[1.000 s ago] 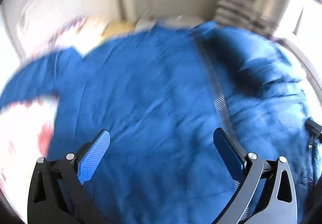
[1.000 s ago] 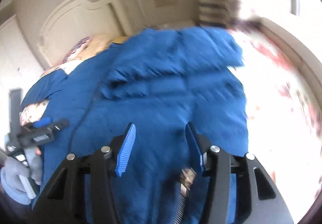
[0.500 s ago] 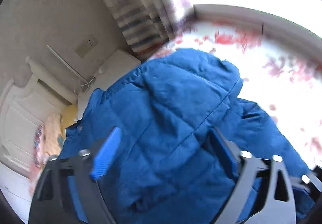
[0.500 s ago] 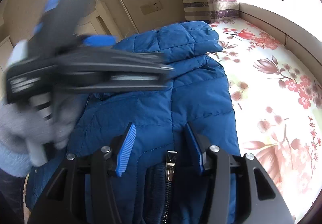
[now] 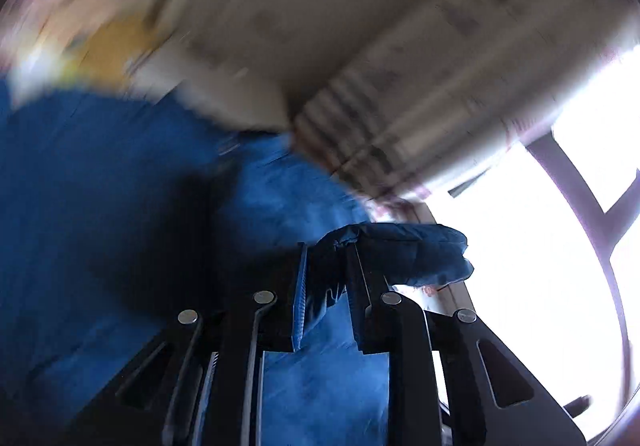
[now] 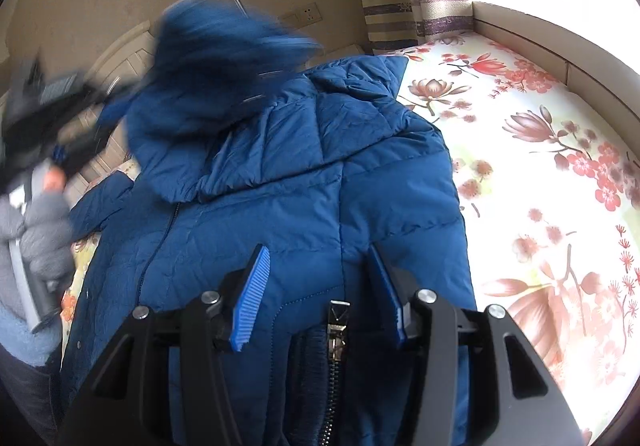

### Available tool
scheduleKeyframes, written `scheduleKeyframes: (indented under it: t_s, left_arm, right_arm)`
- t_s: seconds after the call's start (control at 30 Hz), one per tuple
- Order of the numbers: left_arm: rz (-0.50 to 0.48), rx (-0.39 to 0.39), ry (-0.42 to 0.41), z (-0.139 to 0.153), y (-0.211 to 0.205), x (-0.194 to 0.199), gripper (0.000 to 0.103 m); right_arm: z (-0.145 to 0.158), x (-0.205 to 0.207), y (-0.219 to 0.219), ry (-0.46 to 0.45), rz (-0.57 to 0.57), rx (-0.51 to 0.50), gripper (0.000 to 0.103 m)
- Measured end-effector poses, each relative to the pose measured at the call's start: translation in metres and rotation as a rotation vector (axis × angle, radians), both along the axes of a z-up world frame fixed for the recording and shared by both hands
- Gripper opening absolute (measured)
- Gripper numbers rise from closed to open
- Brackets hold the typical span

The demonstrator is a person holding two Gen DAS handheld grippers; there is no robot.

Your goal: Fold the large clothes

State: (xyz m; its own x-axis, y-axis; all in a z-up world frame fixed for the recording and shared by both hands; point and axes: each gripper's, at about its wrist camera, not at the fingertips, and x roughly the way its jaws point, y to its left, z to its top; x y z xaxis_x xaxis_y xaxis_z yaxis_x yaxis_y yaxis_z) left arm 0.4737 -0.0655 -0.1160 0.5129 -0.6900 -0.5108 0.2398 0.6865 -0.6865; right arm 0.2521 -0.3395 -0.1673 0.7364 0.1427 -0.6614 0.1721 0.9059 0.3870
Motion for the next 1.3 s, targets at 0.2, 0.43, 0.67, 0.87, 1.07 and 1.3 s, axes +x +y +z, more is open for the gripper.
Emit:
scheduleKeyframes:
  t_s: [0.2, 0.43, 0.67, 0.87, 1.07, 1.3]
  left_arm:
    - [0.118, 0.039, 0.124, -0.062, 0.067, -0.018, 0.031]
    - [-0.015, 0.478, -0.205, -0.018, 0.027, -0.075, 0.036]
    - [-0.345, 0.784, -0.585, -0.003, -0.024, -0.174, 0.098]
    - [-0.390, 1.050, -0.631, -0.024, -0.055, -0.159, 0.096]
    - [-0.543, 1.192, -0.709, -0.054, -0.093, -0.146, 0.064]
    - [-0.342, 0.583, -0.439, 0.014, -0.026, -0.093, 0.021]
  right_arm:
    - [-0.001, 0.004, -0.001, 0.012, 0.005, 0.000, 0.051]
    - [-0.003, 0.007, 0.001, 0.022, 0.005, -0.005, 0.051]
    - [-0.004, 0.009, 0.002, 0.027, 0.005, -0.011, 0.051]
    - [-0.004, 0.009, 0.002, 0.026, 0.004, -0.011, 0.051]
    - [-0.003, 0.009, 0.001, 0.026, 0.005, -0.009, 0.051]
    - [-0.004, 0.008, 0.001, 0.023, 0.003, -0.005, 0.051]
